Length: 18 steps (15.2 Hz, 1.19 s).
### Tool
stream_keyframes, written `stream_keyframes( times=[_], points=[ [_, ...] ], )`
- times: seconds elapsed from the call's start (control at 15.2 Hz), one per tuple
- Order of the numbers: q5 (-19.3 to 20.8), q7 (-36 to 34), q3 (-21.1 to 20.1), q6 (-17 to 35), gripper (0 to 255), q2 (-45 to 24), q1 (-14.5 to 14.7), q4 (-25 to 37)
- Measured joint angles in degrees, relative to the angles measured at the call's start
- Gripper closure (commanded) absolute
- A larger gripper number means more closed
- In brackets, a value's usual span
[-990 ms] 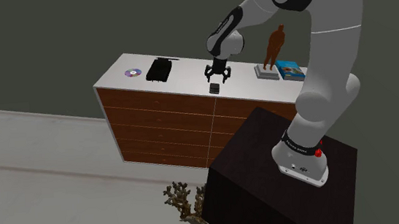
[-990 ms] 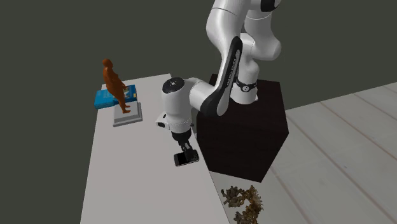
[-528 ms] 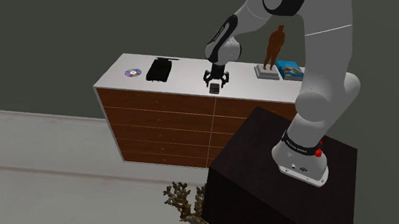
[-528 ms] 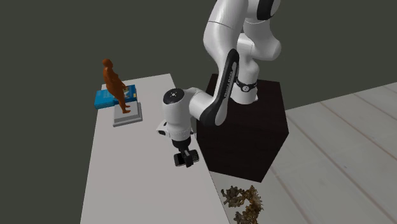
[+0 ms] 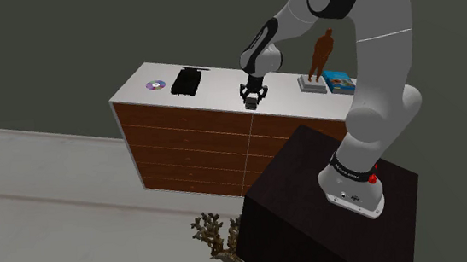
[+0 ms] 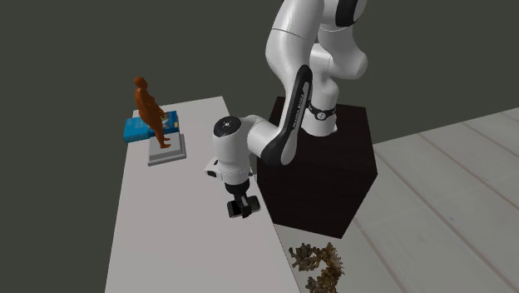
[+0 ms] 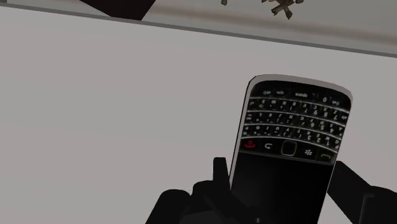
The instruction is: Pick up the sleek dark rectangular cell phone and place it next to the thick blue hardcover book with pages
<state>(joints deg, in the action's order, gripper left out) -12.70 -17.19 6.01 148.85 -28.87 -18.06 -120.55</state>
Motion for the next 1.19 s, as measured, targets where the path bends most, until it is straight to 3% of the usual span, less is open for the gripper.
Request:
stream_keyframes(
  times=[0.66,1.19],
  points=[
    [0.1,-0.1,0.0,-0.2,255,0.3,0.1,-0.1],
    [1.5,-1.3,1.1,-4.5,255,5.1,0.8,-0.6]
  ],
)
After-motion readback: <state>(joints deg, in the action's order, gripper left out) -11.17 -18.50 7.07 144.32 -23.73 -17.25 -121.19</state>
